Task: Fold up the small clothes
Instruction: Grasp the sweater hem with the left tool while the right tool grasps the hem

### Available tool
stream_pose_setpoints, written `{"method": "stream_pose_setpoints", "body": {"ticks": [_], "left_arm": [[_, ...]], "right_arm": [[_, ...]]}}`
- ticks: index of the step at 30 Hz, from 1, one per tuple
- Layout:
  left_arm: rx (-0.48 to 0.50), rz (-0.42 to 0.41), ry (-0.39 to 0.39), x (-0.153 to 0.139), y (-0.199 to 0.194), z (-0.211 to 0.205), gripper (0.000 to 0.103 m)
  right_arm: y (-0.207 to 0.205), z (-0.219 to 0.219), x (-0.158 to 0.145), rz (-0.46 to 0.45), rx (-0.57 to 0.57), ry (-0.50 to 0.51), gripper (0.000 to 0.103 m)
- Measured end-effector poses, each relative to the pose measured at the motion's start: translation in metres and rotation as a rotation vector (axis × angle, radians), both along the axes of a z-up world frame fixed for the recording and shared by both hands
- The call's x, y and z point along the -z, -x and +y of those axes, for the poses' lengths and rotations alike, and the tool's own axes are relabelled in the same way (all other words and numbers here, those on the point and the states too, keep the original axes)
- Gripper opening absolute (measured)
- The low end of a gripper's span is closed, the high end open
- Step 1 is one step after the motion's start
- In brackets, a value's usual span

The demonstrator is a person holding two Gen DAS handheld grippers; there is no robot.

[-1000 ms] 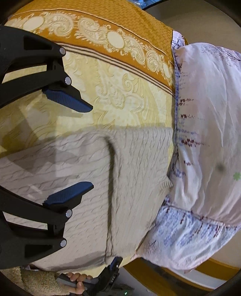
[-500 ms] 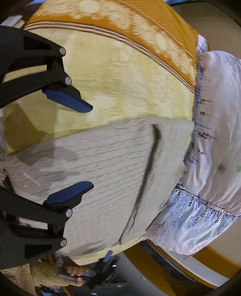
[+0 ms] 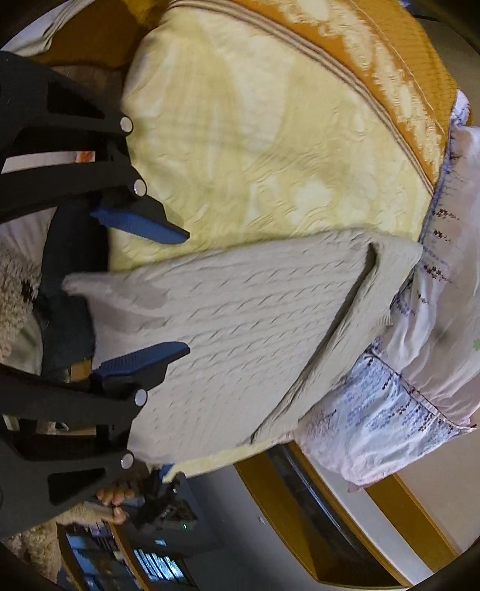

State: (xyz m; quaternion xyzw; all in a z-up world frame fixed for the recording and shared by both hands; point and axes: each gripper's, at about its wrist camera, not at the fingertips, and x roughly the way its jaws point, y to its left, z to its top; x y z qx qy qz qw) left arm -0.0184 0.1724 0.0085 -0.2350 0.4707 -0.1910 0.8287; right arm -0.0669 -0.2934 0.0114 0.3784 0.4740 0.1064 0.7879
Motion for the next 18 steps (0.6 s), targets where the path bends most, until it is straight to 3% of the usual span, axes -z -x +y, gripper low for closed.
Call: {"method": "stream_pose_setpoints", "body": {"ticks": [2,3,6,10,14,16,18], "left_arm": [[0.017,0.015,0.043,0.002,0.006,-0.003,0.048],[0.033,0.036,0.079,0.006,0.009,-0.005,0.045],[0.042,0.046,0.104,0.009,0.015,-0.008,0.038],[0.067,0.081,0.148,0.014,0.018,-0.012,0.026],[0.088,0.125,0.138,0.023,0.021,-0.018,0.017],[0.090,0.145,0.139,0.028,0.021,-0.022,0.010],[0.097,0.140,0.132,0.025,0.021,-0.023,0.008]], "right_arm": [[0.005,0.003,0.007,-0.001,-0.021,-0.096,0.051],[0.008,0.004,0.010,0.001,-0.026,-0.120,0.049],[0.016,0.012,0.016,-0.001,-0.059,-0.167,0.028],[0.021,0.029,0.012,-0.024,-0.124,-0.178,0.023],[0.020,0.037,0.007,-0.041,-0.161,-0.159,0.020],[0.020,0.039,0.006,-0.040,-0.168,-0.150,0.011],[0.019,0.042,0.003,-0.054,-0.163,-0.125,0.009]]}}
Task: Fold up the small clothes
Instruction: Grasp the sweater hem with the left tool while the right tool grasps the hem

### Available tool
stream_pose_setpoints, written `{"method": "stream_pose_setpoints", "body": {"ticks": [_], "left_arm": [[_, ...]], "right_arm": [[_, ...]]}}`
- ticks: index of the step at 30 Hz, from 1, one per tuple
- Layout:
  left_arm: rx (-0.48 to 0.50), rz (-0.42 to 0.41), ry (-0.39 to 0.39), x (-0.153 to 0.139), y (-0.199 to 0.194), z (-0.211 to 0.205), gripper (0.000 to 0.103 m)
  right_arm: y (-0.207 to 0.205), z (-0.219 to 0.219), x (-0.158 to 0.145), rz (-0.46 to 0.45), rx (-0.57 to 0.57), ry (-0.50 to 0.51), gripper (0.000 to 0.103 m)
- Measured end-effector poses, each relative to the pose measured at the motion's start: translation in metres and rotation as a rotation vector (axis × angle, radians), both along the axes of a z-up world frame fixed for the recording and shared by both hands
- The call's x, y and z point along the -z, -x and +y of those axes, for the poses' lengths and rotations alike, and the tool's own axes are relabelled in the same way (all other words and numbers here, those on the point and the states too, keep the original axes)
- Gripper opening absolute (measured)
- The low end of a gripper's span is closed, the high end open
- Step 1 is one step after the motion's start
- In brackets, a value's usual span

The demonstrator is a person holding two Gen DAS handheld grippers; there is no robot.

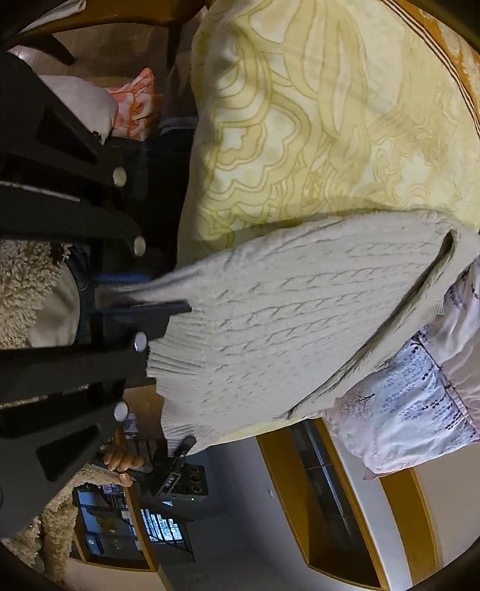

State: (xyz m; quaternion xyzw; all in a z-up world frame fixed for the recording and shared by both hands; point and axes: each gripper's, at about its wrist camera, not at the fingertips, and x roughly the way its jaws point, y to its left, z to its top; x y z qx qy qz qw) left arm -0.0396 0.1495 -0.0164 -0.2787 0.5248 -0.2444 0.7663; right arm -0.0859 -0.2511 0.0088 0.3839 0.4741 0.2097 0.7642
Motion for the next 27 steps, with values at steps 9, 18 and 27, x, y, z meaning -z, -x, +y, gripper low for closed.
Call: {"method": "stream_pose_setpoints", "body": {"ticks": [9,18,27], "left_arm": [[-0.045,-0.166,-0.073,-0.051,-0.018,0.011,0.006],[-0.103,-0.277,-0.121,-0.090,-0.066,0.018,0.006],[-0.149,-0.338,-0.158,-0.112,-0.115,0.018,0.006]], "right_arm": [[-0.007,-0.002,-0.055,-0.230,0.077,0.131,0.008],[-0.022,0.000,-0.080,-0.379,0.168,0.303,0.008],[-0.053,-0.008,-0.093,-0.425,0.224,0.374,0.008]]}}
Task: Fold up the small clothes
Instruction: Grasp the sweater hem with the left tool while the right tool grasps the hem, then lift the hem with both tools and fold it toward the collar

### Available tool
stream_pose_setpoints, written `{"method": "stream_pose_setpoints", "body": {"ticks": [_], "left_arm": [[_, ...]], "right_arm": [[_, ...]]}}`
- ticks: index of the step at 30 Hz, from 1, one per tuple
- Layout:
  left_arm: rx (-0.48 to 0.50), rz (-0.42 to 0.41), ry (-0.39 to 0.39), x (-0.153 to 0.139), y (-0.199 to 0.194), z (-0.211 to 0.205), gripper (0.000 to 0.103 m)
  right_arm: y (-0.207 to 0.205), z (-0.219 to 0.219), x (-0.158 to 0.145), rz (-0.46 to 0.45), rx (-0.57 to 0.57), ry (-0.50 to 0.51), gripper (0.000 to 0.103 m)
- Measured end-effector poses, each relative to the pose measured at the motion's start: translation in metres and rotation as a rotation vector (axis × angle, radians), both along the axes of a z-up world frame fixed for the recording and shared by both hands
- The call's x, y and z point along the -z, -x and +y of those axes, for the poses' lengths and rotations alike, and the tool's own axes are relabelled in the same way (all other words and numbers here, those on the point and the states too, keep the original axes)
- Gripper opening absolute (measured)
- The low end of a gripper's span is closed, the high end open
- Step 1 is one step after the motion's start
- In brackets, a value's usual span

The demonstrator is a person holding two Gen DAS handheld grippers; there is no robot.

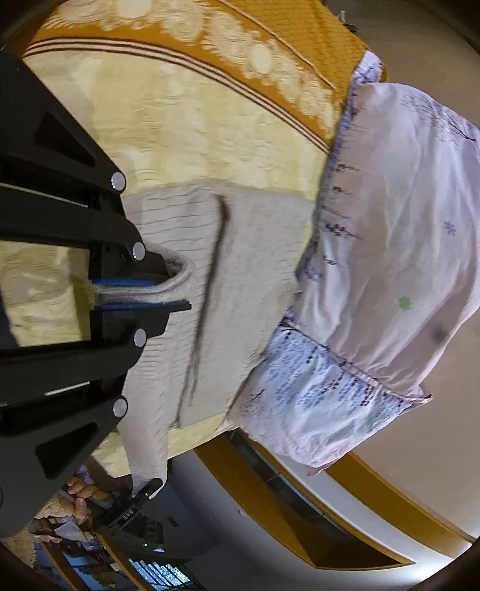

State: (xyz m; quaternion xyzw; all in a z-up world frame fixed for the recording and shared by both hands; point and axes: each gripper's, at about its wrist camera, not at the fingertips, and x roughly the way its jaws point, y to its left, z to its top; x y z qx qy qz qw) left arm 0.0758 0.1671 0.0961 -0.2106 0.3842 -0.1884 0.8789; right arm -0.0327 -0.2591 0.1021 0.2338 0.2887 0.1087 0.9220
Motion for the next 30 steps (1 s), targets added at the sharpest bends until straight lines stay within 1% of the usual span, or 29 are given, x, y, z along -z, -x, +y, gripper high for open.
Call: {"method": "stream_pose_setpoints", "body": {"ticks": [8,16,18,19,23,26,30], "left_arm": [[-0.019,-0.055,-0.045,-0.013,-0.051,-0.010,0.006],[-0.045,-0.076,-0.062,-0.022,-0.101,-0.017,0.006],[-0.052,-0.078,-0.061,-0.021,-0.113,-0.018,0.006],[-0.055,-0.076,-0.059,-0.020,-0.119,-0.018,0.006],[-0.073,-0.062,-0.054,-0.012,-0.146,-0.020,0.006],[-0.088,-0.036,-0.047,0.002,-0.169,-0.022,0.006],[-0.105,0.014,-0.054,0.026,-0.192,-0.025,0.006]], "right_arm": [[-0.050,0.004,-0.015,-0.047,0.036,0.121,0.008],[-0.094,0.002,-0.016,-0.049,0.078,0.178,0.007],[-0.106,-0.001,-0.013,-0.038,0.093,0.178,0.007],[-0.113,-0.003,-0.011,-0.052,0.093,0.175,0.007],[-0.136,-0.013,0.000,-0.024,0.129,0.150,0.007],[-0.154,-0.021,0.014,0.015,0.153,0.121,0.007],[-0.176,-0.028,0.040,0.097,0.180,0.089,0.007]]}}
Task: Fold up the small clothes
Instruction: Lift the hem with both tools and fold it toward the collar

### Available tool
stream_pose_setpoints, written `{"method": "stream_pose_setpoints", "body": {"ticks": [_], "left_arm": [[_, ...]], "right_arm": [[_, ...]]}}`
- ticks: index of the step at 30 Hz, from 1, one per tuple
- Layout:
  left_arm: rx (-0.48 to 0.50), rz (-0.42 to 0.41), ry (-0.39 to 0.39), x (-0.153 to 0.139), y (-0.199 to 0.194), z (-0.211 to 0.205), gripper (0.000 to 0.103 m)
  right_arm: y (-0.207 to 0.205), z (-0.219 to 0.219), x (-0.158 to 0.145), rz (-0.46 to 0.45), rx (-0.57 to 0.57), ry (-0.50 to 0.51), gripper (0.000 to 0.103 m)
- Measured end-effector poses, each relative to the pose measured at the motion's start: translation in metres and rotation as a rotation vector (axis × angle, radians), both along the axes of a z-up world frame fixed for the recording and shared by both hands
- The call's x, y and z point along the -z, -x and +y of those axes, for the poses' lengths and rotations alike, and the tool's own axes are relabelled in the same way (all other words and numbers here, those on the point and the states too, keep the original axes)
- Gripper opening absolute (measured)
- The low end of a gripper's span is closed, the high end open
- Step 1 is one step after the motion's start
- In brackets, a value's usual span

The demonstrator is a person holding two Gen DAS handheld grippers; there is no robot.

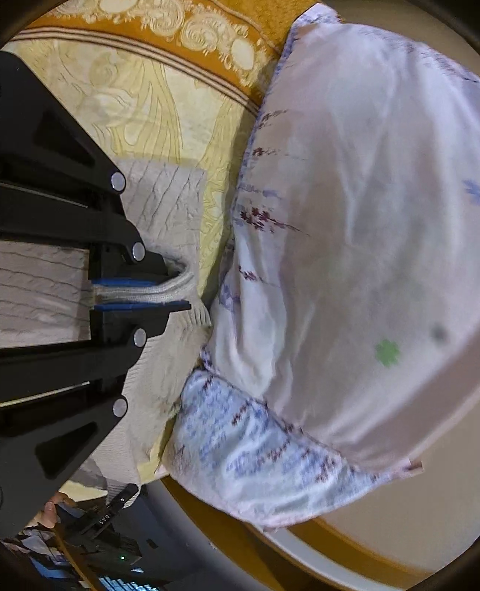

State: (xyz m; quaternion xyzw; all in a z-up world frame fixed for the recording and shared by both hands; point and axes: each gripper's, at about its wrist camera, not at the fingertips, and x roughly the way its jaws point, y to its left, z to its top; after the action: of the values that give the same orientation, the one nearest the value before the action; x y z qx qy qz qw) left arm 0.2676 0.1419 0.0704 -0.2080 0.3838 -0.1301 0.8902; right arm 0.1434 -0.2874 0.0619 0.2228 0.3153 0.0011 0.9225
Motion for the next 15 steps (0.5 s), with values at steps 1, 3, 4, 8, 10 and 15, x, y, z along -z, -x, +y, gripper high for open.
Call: {"method": "stream_pose_setpoints", "body": {"ticks": [1,3,4,8,10,15], "left_arm": [[-0.006,0.017,-0.002,0.007,-0.006,-0.001,0.006],[-0.016,0.043,0.001,0.018,-0.015,-0.001,0.006],[-0.021,0.057,0.007,0.023,-0.019,0.000,0.006],[-0.031,0.099,0.031,0.039,-0.030,0.002,0.006],[-0.031,0.114,0.042,0.044,-0.033,0.002,0.006],[-0.041,0.135,0.076,0.048,-0.036,0.004,0.012]], "right_arm": [[-0.004,-0.001,0.006,0.020,0.007,-0.007,0.007],[-0.012,-0.004,0.016,0.050,0.020,-0.015,0.007],[-0.015,-0.006,0.020,0.061,0.024,-0.022,0.007],[-0.022,-0.012,0.028,0.090,0.040,-0.054,0.008],[-0.025,-0.013,0.029,0.103,0.045,-0.062,0.008],[-0.035,-0.015,0.035,0.144,0.062,-0.106,0.013]]}}
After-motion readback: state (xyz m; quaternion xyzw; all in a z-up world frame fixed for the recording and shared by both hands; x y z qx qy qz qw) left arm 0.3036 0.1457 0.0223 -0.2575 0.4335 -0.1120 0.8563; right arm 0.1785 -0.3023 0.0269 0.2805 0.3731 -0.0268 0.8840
